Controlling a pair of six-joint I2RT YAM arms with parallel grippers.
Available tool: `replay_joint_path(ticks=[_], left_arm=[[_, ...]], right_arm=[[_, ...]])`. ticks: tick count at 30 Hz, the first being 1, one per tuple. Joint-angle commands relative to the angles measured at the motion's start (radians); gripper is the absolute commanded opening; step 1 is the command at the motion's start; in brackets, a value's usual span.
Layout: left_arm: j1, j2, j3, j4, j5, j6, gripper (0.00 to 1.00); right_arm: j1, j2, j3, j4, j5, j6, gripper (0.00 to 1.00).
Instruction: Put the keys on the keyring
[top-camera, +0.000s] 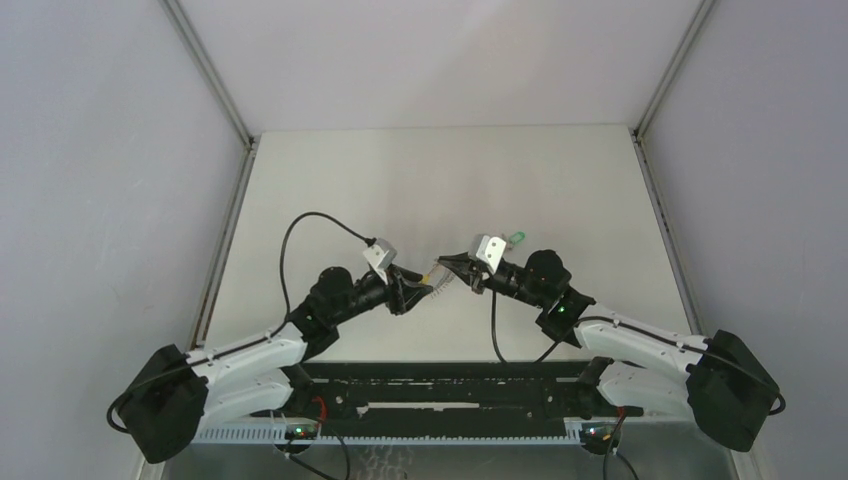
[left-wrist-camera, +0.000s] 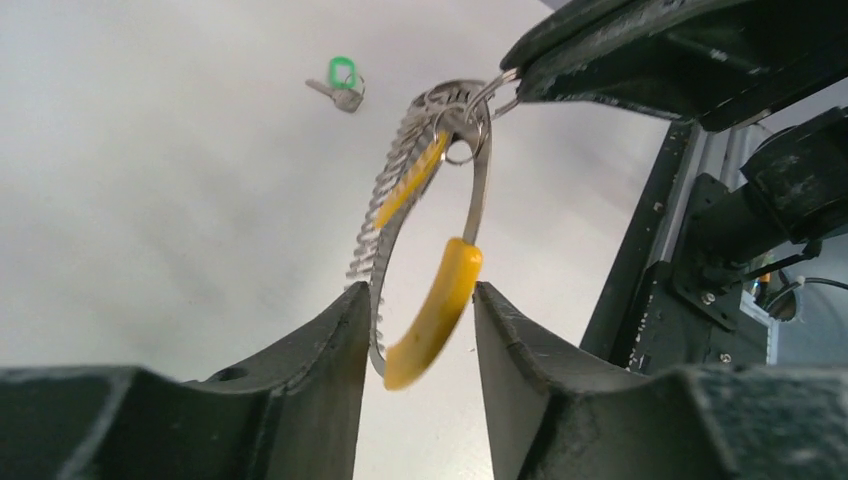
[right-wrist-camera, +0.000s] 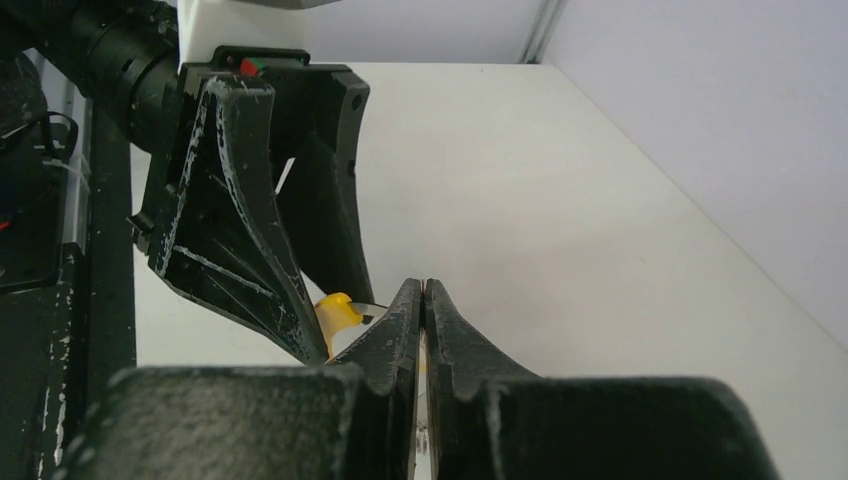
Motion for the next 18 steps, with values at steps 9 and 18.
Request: replay_joint_path(ticks=[9,18], left_arm=[[-0.087,0.04,0.07,-0.031,-0.112,0.059,0.2],[-0.086,-0.031,0.065,-0.009,-0.126,0.063,0.0]], right_arm=[[0.022,0.007,0.073,0.012,0.09,0.04,0.0],[0.023,-0.012,0.083,-0.052,0.146,0.07,0.16]])
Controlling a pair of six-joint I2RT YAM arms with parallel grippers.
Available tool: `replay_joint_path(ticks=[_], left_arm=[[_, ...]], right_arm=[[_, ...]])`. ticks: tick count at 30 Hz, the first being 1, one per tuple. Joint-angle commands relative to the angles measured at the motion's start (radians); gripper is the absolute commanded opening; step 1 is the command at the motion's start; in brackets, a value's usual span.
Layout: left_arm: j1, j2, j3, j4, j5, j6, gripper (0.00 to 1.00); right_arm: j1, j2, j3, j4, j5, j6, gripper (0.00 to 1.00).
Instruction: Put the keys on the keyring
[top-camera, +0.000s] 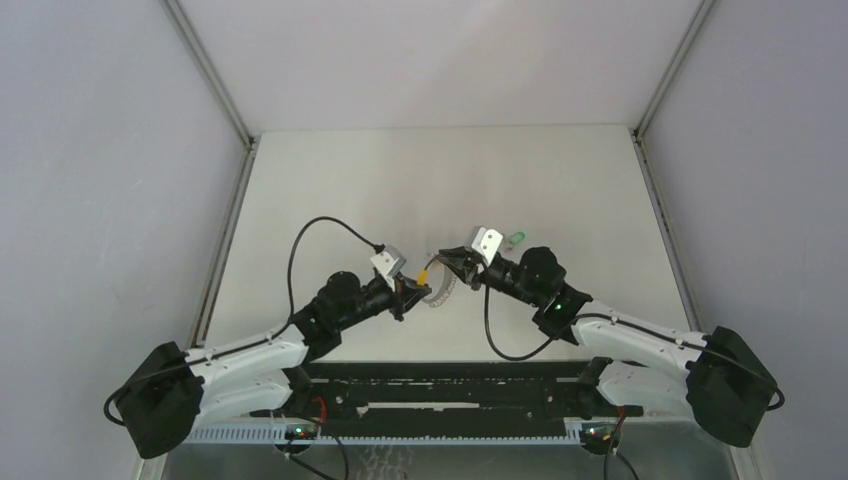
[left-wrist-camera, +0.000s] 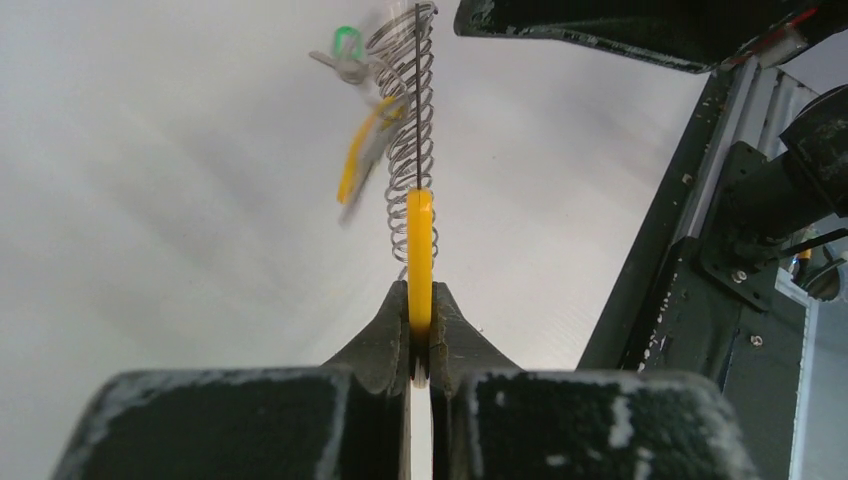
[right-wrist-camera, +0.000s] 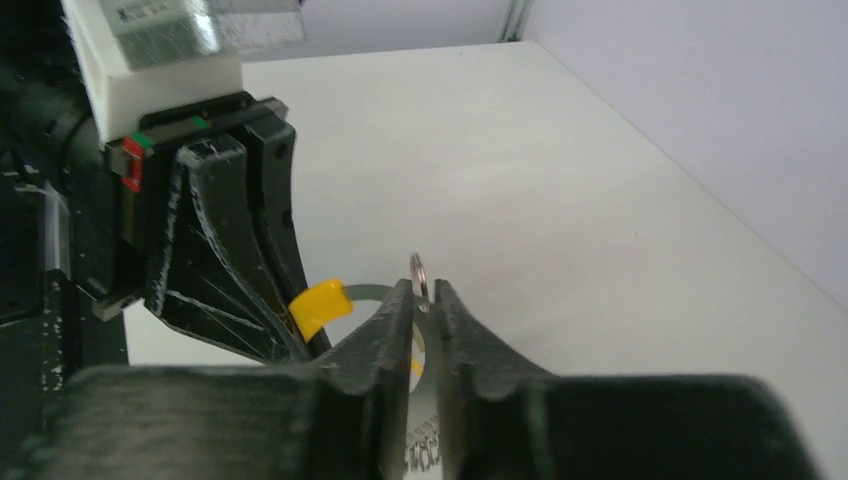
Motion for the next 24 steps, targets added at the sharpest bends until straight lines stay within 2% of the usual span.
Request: replay_joint_path(ticks=[1,3,8,11,15,21,24], left_arm=[[0.003,-0.052,0.049,0.068,-0.029,0.003,0.0],[0.023,-0.058,0.037,0.094,-0.019,-0.023,0.0],[0.104,-0.05,0.02,0.168,0.017,-0.118,0.0],[0.161,-0.024,0.021,0.196,0.023,-0.176,0.0],[0.255,0.079,0.035,0.322,0.079,-0.311,0.0],[0.298,0.341,0.12,0.524,0.147,-0.472,0.03],[0.313,0.495,0.135,0.69,0.185,-0.586,0.02]], right_arm=[[-0.001,-0.05,0.043,-0.031,0.064,0.036,0.22],[-0.01,-0.083,0.042,-0.072,0.083,0.035,0.34],[-0.053,-0.175,0.043,-0.217,0.162,0.069,0.53],[-0.08,-0.24,0.042,-0.32,0.218,0.093,0.6],[-0.109,-0.3,0.041,-0.434,0.298,0.143,0.69],[-0.142,-0.371,0.035,-0.489,0.341,0.191,0.76],[-0.147,-0.389,0.032,-0.496,0.35,0.188,0.77]])
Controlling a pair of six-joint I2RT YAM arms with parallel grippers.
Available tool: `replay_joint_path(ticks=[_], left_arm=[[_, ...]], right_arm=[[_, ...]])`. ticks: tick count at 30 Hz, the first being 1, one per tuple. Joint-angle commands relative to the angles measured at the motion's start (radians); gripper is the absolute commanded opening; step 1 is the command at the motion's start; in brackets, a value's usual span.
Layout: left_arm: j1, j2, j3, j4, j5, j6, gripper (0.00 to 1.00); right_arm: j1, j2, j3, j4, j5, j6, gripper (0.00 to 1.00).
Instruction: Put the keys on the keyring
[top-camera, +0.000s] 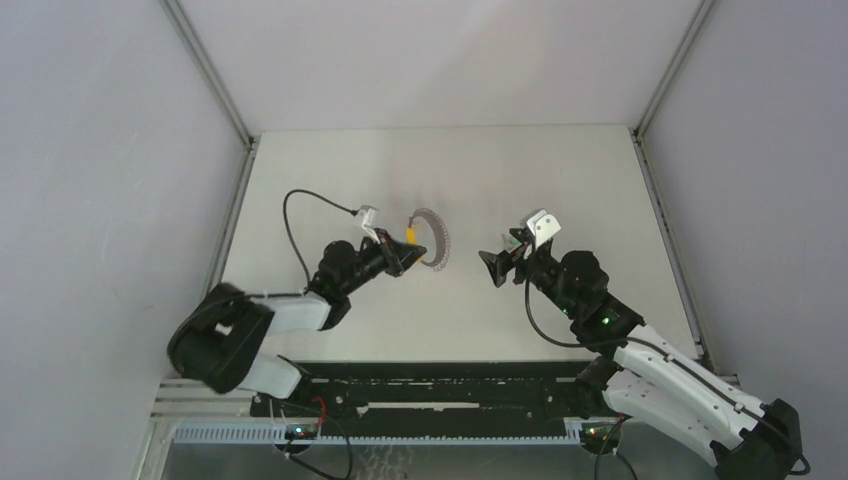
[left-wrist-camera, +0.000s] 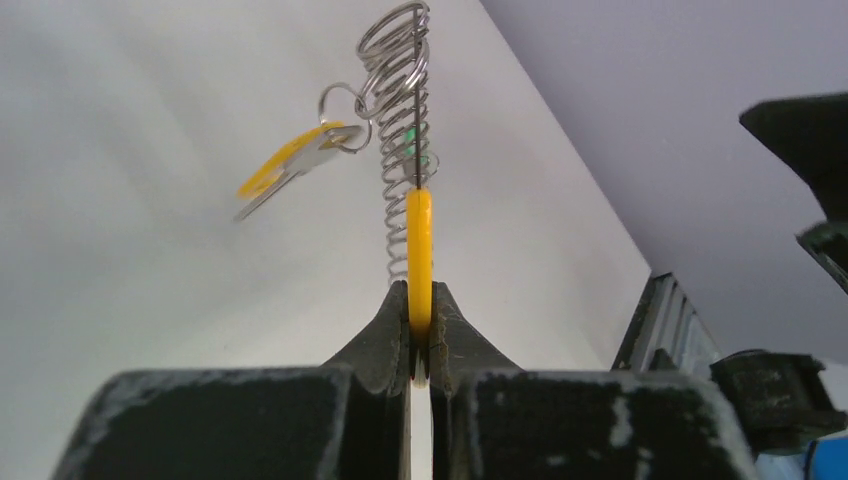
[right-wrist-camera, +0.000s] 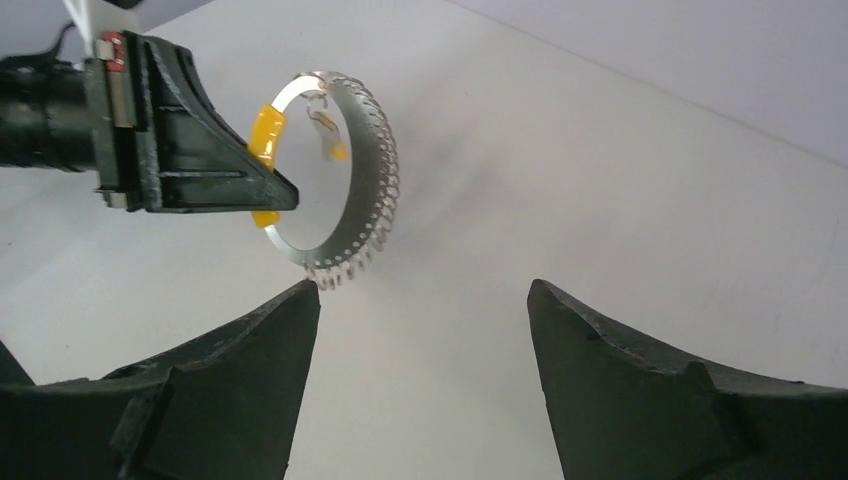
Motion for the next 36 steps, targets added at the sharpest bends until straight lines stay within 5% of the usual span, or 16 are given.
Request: replay_joint_path(ticks=[1,8,15,17,19,21,23,24,29,36], left_arm=[[0.026,0.181,0.073,0.35,0.078,-0.219,0.03],[0.087,0.355,0.013,0.503,0.071,-0.316,0.11],[0.125,0.379,-0.015,0.43,0.052,-0.289,0.36],[0.144,0.391,-0.039,0.445,0.045,-0.296,0.42],[0.168,0.382,-0.076,0.458,0.043,-0.299,0.49],[0.195,0.355,-0.109,0.456,0.043,-0.293,0.62],[0.221,0.312,-0.136,0.424,0.039,-0.271,0.98],[0.232,0.283,-0.146,0.405,0.038,-0.263,1.0],[0.262,0.067,-0.182,0.173,0.016,-0.164,1.0],[0.263,-0.491,-0.131,-0.477,-0.193,0.078,1.0]], right_arm=[[-0.01,-0.035,0.026,-0.025,0.046,0.035,0.77],[-0.014,-0.036,0.019,-0.051,0.095,0.047,0.78],[-0.02,-0.034,0.012,-0.05,0.137,0.083,0.79],[-0.022,-0.035,0.013,-0.06,0.168,0.109,0.97],[-0.024,-0.037,0.013,-0.077,0.189,0.133,1.0],[-0.024,-0.042,0.013,-0.093,0.211,0.156,1.0],[-0.027,-0.052,0.013,-0.103,0.237,0.177,1.0],[-0.028,-0.058,0.013,-0.107,0.243,0.184,1.0],[-0.03,-0.101,0.012,-0.117,0.307,0.214,1.0],[-0.034,-0.198,0.013,-0.179,0.345,0.201,1.0]])
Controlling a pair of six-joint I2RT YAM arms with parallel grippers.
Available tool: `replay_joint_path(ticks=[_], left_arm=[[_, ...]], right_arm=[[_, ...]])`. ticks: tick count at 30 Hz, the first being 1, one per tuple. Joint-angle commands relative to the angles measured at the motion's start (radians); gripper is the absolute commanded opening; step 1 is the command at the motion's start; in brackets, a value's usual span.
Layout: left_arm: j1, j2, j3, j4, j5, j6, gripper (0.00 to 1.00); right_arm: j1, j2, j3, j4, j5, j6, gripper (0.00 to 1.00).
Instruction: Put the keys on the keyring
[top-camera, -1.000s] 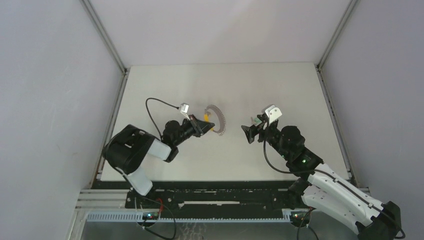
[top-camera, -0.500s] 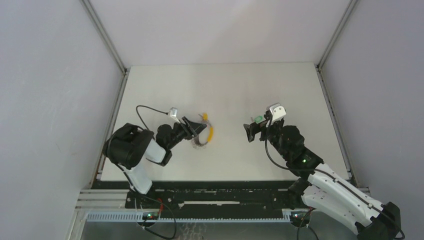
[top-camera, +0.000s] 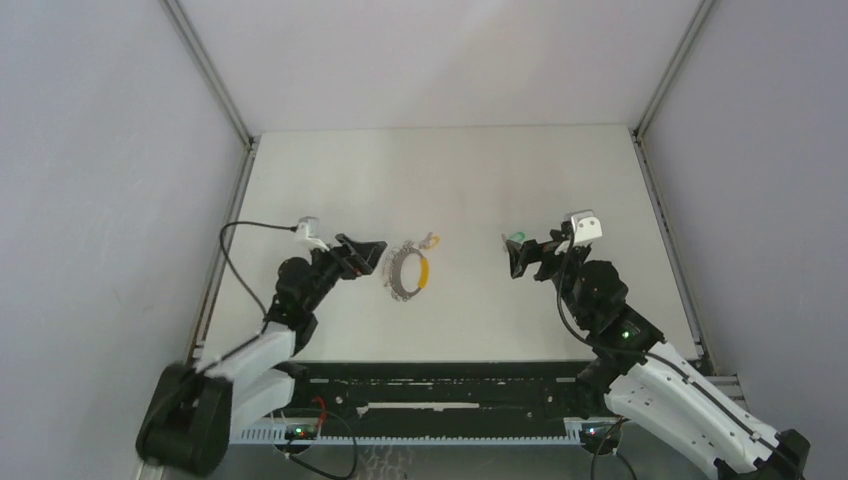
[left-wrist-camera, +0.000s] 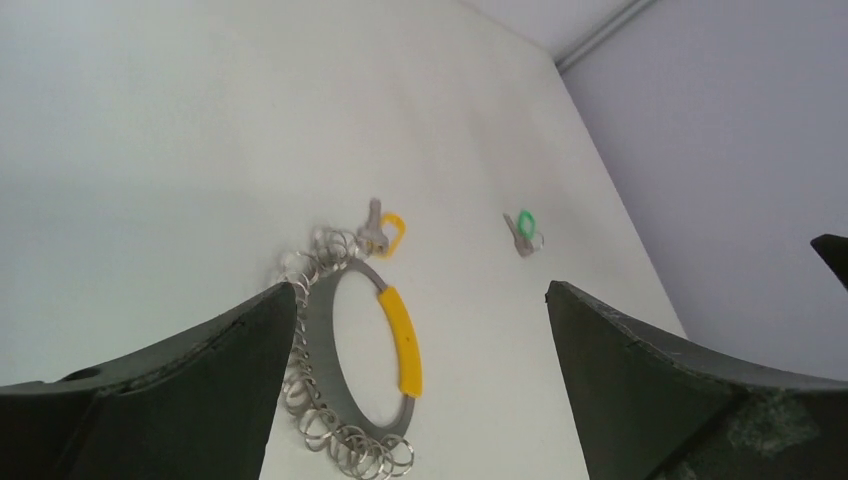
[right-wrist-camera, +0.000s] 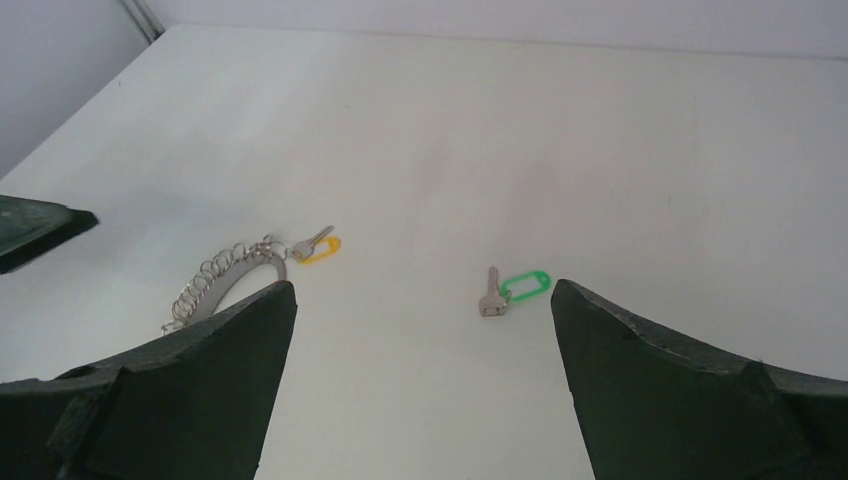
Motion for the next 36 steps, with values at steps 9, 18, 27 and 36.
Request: replay_joint_path(ticks=[9,18,27,36], left_arm=[[0.009,-0.875,0.199,-0.975,-0.369,0.132,1.0],[0.009,-1.04,0.508,-1.289,-0.487,0.376,1.0],[0.009,-1.025,0.481,-1.265,-0.49,0.447,1.0],[0.013,-1.018,0.484,-1.279,-0.495,0.451,1.0]], right_arm=[[-0.009,-0.176,0.013,-0.08,0.129,0.007,1.0],[-0.009,-0.177,0.014,-0.072,0.147,0.01,1.0],[-0.009,-0.196,0.014,-0.076,0.142,-0.011,1.0],[-0.009,-0.207,0.015,-0.072,0.125,-0.026,1.0]])
